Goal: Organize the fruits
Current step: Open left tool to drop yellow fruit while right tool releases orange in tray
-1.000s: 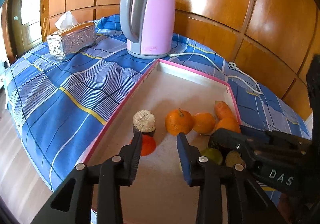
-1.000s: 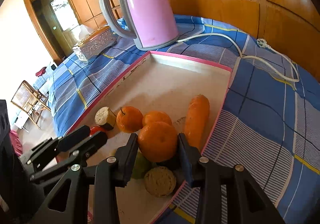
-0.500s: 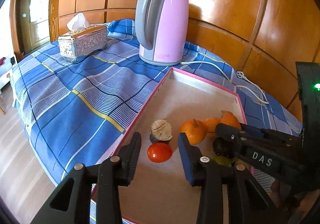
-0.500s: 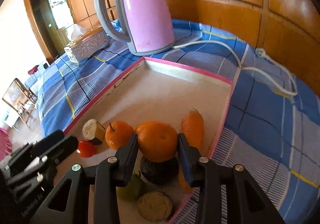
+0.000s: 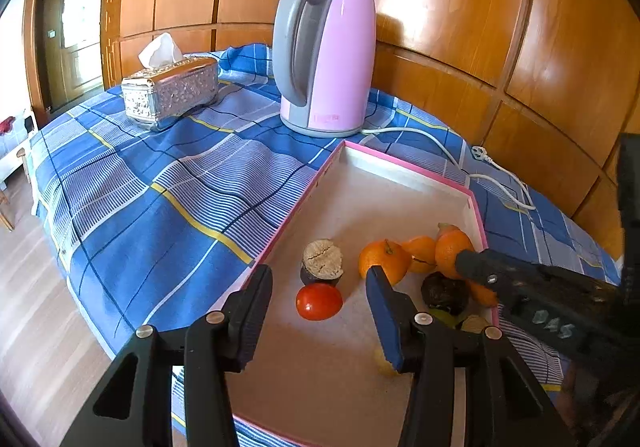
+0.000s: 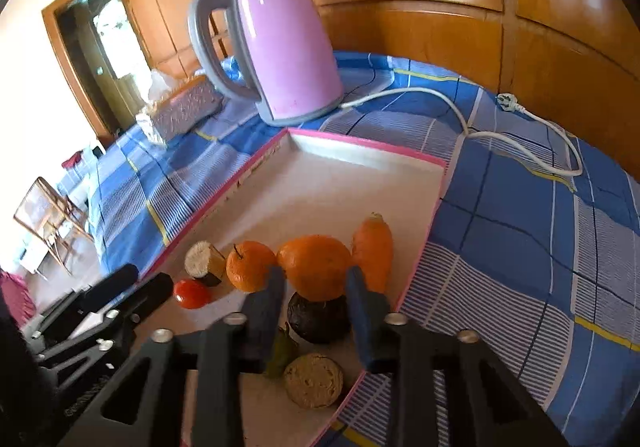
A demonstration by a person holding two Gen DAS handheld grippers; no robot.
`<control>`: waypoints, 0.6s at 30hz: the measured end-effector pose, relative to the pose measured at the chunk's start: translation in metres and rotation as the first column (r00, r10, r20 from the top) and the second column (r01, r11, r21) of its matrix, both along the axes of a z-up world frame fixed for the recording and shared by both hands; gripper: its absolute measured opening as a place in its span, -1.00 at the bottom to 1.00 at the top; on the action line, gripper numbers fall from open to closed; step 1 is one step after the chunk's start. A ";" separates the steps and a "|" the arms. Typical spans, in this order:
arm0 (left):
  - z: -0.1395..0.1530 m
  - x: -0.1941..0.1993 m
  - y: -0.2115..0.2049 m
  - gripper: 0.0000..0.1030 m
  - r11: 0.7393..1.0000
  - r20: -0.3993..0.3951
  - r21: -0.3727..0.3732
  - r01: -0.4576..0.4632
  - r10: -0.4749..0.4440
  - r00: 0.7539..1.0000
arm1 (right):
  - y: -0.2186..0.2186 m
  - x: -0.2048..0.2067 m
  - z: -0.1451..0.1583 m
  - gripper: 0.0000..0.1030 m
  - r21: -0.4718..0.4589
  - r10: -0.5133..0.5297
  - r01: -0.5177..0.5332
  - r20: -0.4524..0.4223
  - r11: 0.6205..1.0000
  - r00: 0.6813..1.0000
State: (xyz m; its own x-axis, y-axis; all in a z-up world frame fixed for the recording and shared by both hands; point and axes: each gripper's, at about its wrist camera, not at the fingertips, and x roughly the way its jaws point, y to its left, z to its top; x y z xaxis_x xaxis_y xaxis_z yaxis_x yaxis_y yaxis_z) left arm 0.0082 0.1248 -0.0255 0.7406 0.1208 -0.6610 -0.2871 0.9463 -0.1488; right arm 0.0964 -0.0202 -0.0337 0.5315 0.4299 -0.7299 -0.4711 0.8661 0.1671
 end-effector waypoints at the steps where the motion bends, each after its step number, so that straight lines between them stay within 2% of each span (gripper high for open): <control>1: 0.002 -0.001 0.000 -0.03 1.000 0.004 0.003 0.000 0.000 1.000 | 0.002 0.000 -0.002 -0.45 -0.016 0.001 -0.001 0.007 1.000 1.000; 5: 0.007 -0.006 -0.002 0.01 1.000 0.016 0.010 0.001 -0.002 1.000 | 0.008 0.007 -0.007 -0.45 -0.069 -0.022 0.024 0.032 0.997 0.999; 15: 0.014 -0.018 -0.005 0.07 1.000 0.038 0.027 0.005 -0.006 0.999 | 0.002 -0.008 0.005 -0.43 -0.018 -0.037 0.038 0.021 0.999 0.999; 18: 0.015 -0.022 -0.008 0.15 0.999 0.039 0.033 0.010 -0.011 0.999 | -0.002 -0.015 0.006 -0.43 -0.007 -0.054 0.054 0.024 0.999 0.998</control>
